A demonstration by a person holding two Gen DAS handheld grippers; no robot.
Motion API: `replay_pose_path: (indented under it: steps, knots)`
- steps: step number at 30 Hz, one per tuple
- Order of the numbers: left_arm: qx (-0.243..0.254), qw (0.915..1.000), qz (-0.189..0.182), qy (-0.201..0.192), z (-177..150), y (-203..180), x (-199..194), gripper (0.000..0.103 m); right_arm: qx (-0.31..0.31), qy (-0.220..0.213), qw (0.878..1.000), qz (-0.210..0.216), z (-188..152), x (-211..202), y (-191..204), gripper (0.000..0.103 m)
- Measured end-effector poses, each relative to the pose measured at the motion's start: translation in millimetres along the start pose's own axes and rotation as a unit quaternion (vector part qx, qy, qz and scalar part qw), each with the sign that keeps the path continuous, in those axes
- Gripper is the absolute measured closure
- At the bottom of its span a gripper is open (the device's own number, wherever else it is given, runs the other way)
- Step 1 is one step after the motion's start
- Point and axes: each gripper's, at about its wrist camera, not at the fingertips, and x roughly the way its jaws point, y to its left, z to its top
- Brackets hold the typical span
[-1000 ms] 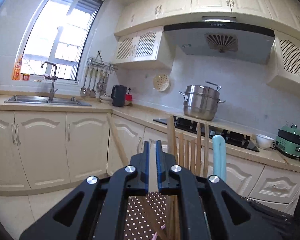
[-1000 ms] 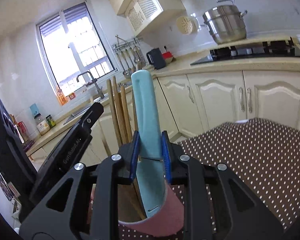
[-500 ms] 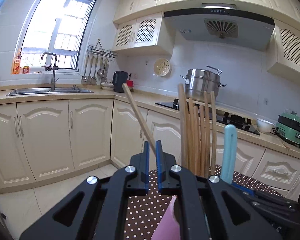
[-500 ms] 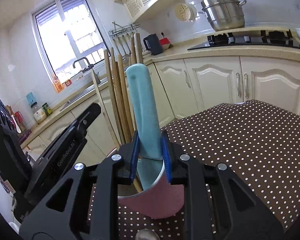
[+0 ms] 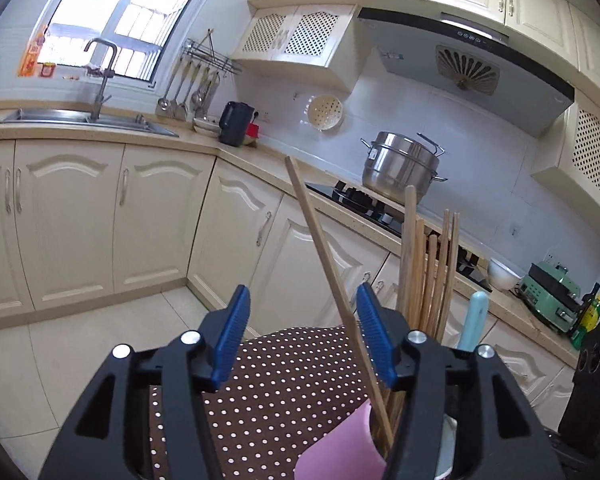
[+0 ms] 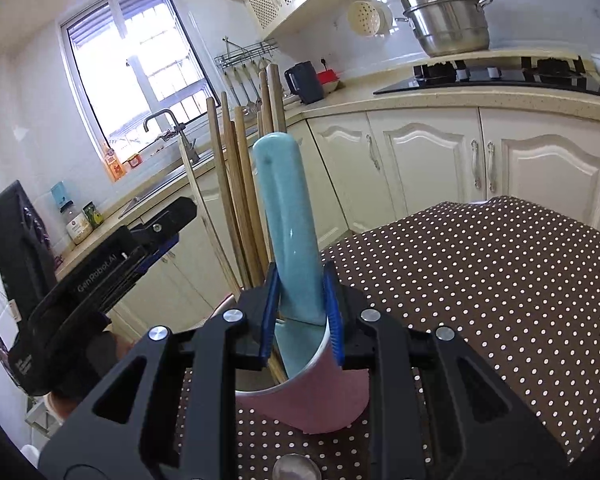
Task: Organize utensils
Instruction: 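Open both tools to release the knife and chopstick into the cup, then pull both tools back and move them down toward the spoon and fork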
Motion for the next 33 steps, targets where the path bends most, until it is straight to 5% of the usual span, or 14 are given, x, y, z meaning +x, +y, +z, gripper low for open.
replay_pose_path:
  steps: [3,4,5,9,10,12,17,28,33]
  knots:
    - [-0.004,1.0000,-0.006,0.005,3,-1,9,0.043,0.005,-0.002,1.000,0.007,4,-6,-3,0.070]
    - [-0.005,0.9999,-0.010,0.007,4,-2,13,0.043,0.008,-0.007,1.000,0.010,5,-10,-5,0.049]
    - [-0.008,0.9999,-0.012,0.008,6,-3,16,0.043,0.010,-0.013,1.000,0.011,6,-13,-6,0.044]
    - [-0.024,0.9996,-0.012,0.006,11,-2,27,0.044,0.006,-0.022,1.000,-0.003,11,-20,-13,0.044]
    - [-0.028,0.9995,-0.014,0.008,11,-1,29,0.048,0.010,-0.023,1.000,-0.009,11,-21,-18,0.044]
    - [-0.029,0.9990,-0.027,0.022,12,0,35,0.092,0.018,-0.021,0.999,-0.018,12,-21,-25,0.044]
    - [-0.008,0.9993,-0.033,0.015,8,-6,26,0.092,0.054,-0.021,0.998,-0.036,13,-20,-45,0.044]
    - [0.130,0.9911,-0.002,-0.027,-24,-56,0,0.092,0.057,-0.013,0.997,-0.055,-2,-27,-46,0.044]
    - [0.161,0.9864,0.005,-0.032,-32,-63,-8,0.058,0.069,-0.015,0.996,-0.055,-7,-33,-46,0.044]
